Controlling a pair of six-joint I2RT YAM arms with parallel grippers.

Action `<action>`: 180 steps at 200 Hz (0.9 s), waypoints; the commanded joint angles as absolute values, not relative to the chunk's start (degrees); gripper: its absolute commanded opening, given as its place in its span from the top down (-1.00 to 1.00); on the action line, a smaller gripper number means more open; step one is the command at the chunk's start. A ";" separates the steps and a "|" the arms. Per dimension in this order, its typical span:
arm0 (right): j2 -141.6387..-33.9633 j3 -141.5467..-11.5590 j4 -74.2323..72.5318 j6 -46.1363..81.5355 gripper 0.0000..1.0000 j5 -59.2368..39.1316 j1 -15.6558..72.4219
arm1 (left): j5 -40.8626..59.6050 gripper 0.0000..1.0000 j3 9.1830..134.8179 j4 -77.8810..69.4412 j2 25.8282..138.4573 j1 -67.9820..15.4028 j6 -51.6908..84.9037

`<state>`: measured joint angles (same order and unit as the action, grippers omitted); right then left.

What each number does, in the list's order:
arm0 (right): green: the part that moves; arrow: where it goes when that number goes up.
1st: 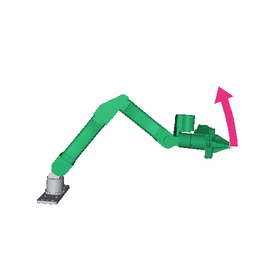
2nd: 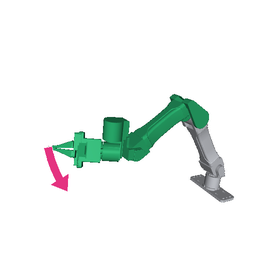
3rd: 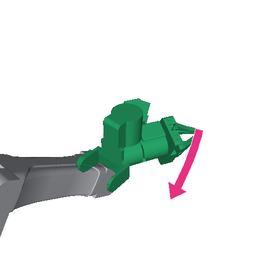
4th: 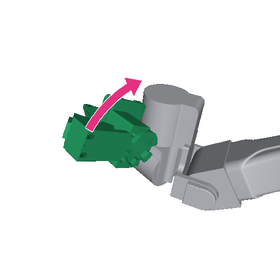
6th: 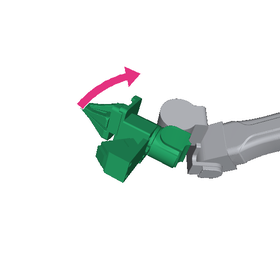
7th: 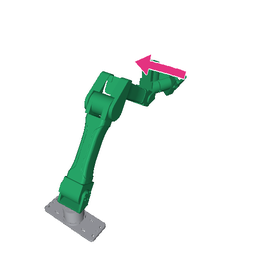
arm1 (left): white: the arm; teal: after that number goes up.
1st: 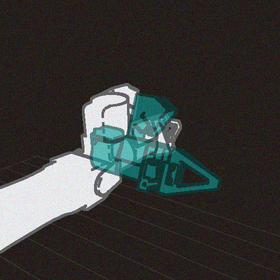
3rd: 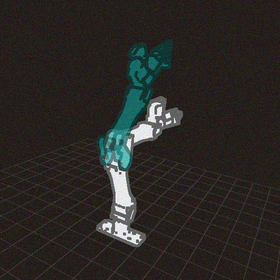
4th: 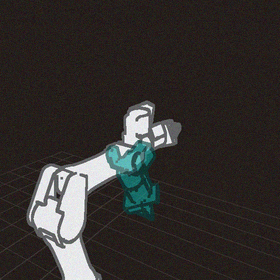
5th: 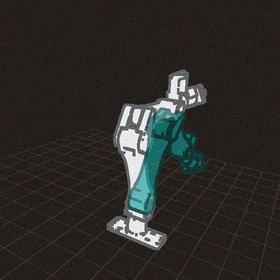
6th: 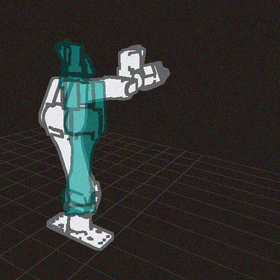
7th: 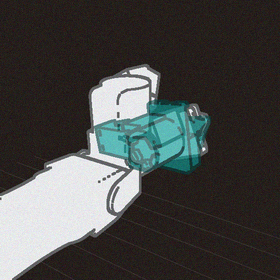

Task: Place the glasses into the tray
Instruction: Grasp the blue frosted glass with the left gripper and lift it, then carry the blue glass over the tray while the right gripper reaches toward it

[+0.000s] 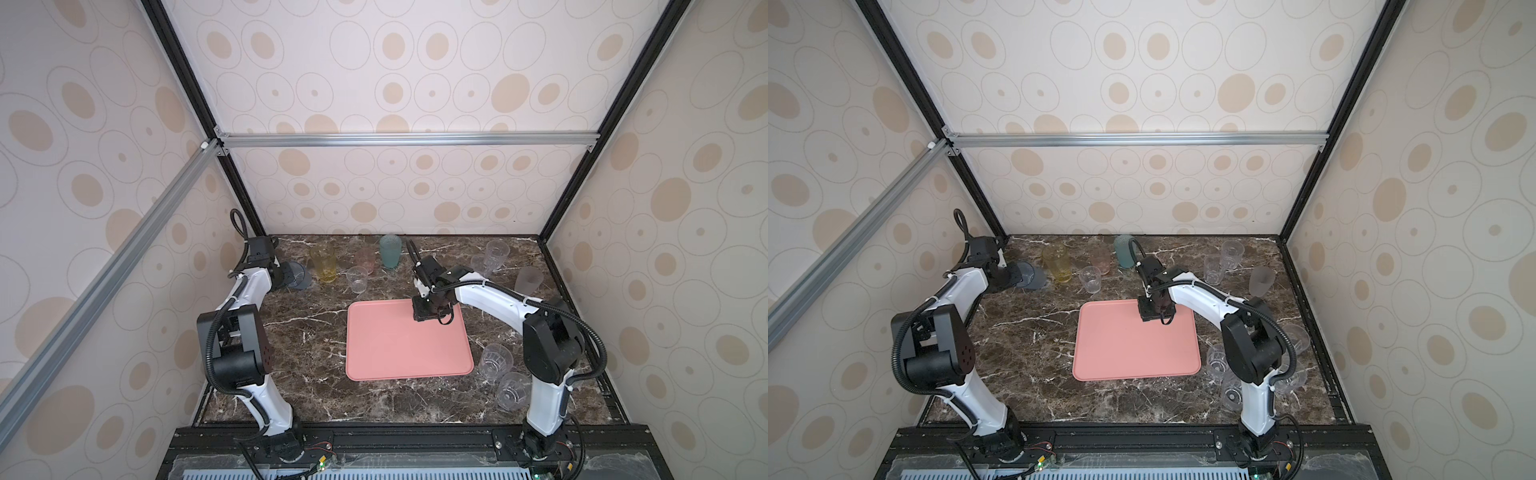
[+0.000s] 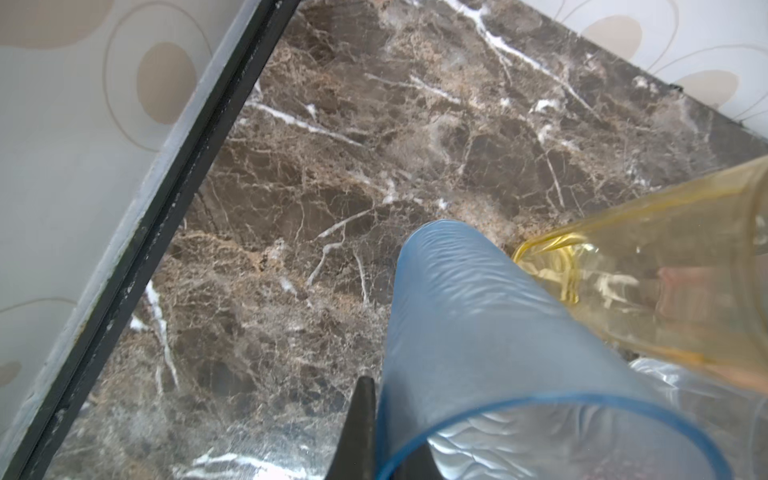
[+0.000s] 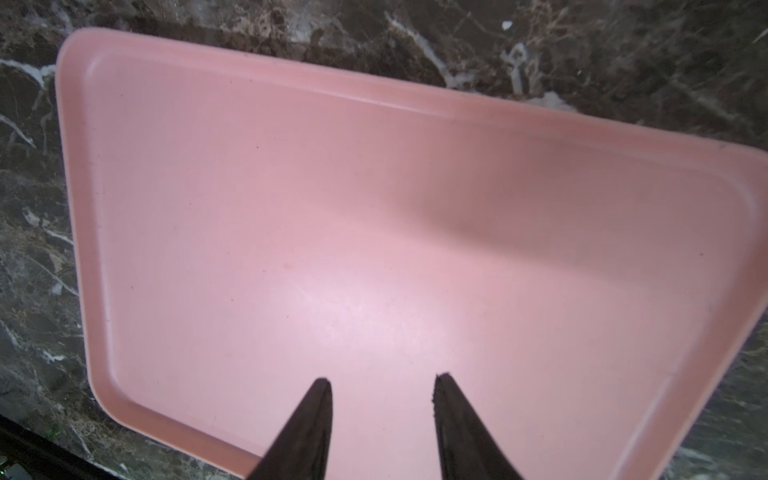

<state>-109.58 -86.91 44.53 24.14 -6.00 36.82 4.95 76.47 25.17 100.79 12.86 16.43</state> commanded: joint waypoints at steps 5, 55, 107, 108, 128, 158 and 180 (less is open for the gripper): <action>-110.74 -88.72 46.14 23.92 0.15 -6.23 37.51 | 3.20 1.00 76.46 27.95 96.09 13.18 14.32; -110.39 -90.55 47.26 24.34 0.18 -5.30 38.85 | 2.28 1.00 71.97 30.43 87.04 13.25 15.03; -108.19 -94.31 49.84 25.45 0.21 -3.81 42.50 | 1.49 1.00 68.69 37.65 77.09 11.37 17.11; -108.10 -94.40 49.88 25.51 0.21 -3.80 42.65 | 1.49 1.00 68.62 37.81 76.91 11.26 17.08; -106.46 -96.48 50.45 26.80 0.23 -3.88 44.14 | 1.04 1.00 67.79 40.89 73.43 7.58 18.42; -102.70 -98.89 50.02 28.99 0.24 -4.70 45.56 | 0.44 1.00 67.63 45.82 70.50 -1.32 20.15; -100.63 -99.82 49.40 30.01 0.20 -5.92 46.38 | 0.44 1.00 67.51 48.43 70.90 -9.47 22.53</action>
